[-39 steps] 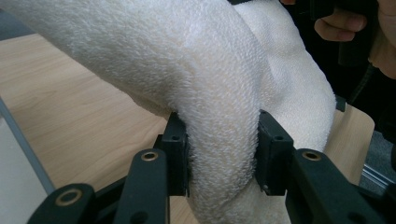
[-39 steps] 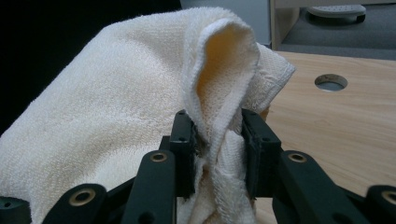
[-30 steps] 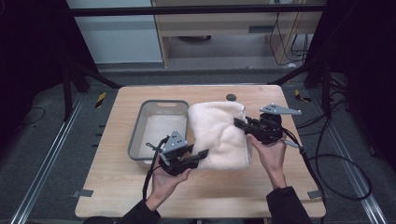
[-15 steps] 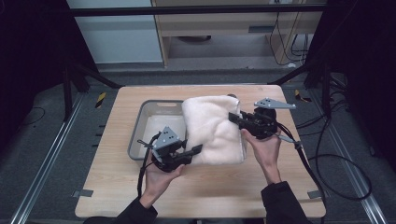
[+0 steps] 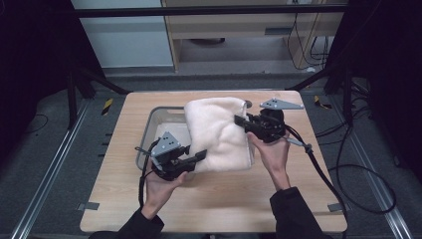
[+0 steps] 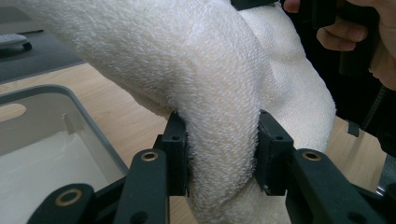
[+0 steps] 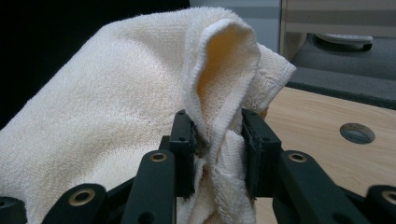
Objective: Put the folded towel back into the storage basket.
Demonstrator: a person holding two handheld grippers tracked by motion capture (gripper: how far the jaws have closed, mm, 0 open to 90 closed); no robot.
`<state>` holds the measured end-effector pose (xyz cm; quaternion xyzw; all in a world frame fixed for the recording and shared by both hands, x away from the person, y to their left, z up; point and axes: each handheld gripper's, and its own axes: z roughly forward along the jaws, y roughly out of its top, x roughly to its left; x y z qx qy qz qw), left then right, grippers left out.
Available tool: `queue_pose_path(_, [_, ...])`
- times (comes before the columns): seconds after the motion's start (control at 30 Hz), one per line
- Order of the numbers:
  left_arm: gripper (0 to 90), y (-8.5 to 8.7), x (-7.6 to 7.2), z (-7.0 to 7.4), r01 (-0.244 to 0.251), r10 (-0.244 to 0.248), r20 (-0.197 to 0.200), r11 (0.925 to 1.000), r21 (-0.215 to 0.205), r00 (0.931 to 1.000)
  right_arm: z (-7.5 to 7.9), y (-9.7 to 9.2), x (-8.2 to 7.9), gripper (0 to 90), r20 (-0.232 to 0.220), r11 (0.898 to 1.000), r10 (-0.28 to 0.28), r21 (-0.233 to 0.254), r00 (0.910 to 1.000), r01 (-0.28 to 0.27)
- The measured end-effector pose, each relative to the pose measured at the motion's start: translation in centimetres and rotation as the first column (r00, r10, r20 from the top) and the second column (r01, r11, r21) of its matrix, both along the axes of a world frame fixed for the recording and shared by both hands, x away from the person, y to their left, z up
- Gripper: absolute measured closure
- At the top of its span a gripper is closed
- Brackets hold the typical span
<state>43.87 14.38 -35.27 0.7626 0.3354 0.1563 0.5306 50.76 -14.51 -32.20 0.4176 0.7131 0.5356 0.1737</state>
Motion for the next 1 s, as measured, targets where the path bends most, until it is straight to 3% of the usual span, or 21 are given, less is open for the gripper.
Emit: queue_pose_path(1.0, [61.4, 5.9, 0.8, 1.5, -0.099, 0.099, -0.008, 0.9945, -0.032, 0.9950, 1.8, 6.9, 2.2, 68.8, 0.027, 0.999, 0.021, -0.025, 0.9994, -0.021])
